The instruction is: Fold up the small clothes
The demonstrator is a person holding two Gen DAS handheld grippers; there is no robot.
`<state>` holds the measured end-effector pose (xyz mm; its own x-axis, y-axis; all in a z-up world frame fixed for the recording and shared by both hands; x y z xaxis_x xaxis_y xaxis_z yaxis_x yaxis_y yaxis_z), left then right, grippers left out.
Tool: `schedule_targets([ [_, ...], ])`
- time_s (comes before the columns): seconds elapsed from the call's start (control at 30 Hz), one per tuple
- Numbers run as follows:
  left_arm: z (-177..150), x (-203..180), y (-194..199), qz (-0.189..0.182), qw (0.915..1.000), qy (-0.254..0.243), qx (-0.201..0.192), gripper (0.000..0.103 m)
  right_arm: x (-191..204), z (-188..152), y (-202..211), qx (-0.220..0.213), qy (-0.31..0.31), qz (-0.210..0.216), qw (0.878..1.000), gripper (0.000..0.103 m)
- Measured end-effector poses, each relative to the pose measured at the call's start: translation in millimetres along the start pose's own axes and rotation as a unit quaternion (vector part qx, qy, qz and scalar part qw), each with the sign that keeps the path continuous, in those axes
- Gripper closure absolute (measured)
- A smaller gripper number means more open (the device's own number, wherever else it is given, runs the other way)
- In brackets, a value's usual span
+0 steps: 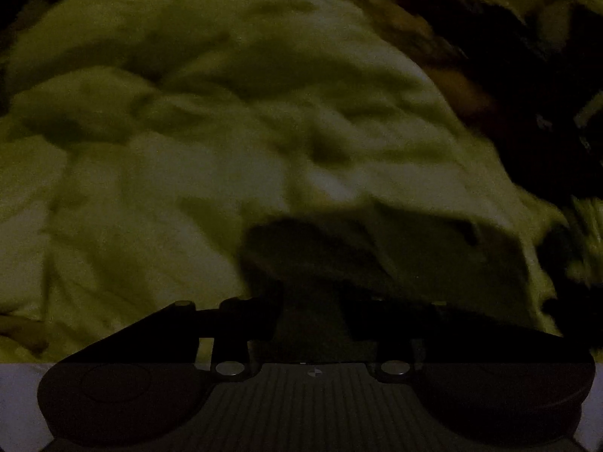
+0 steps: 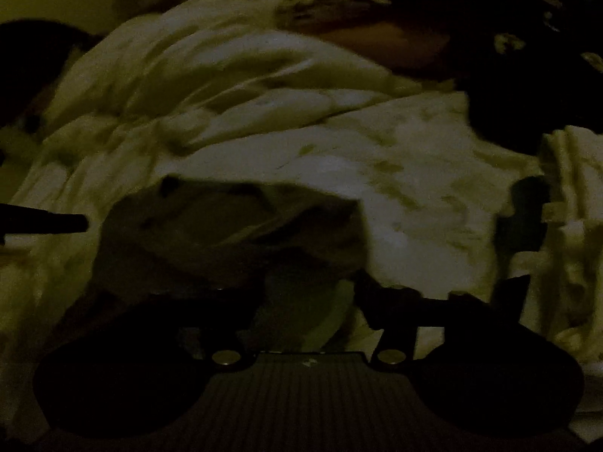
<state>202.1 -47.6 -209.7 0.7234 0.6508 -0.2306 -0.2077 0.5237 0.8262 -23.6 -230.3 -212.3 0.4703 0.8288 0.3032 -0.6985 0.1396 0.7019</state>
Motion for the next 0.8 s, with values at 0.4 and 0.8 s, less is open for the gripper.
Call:
schedule_targets([
  [0.4, -46.1, 1.4, -52.5, 0.075, 0.9871, -0.106, 0.094, 0.000, 20.8, -37.7, -61.3, 0.105, 0.064, -0.009, 0.992, 0.032],
  [0.8, -80.0, 31.3, 56.1, 0.083, 0.9902, -0.065, 0.091, 0.000, 5.6, -55.8, 26.3, 0.100, -0.046, 0.020, 0.994, 0.025],
])
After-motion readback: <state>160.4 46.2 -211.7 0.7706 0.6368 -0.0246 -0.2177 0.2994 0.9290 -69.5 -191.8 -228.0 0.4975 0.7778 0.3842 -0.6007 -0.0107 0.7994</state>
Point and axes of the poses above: each gripper's, at about its wrist camera, not at the fingertips, and y roughly against the way its jaws point, x to its left, z to its top, the point moved 10 cm from there along -y, roughly the way its jaws point, and after that the axes turned 2 degrees about y, right-handed, at the moved point
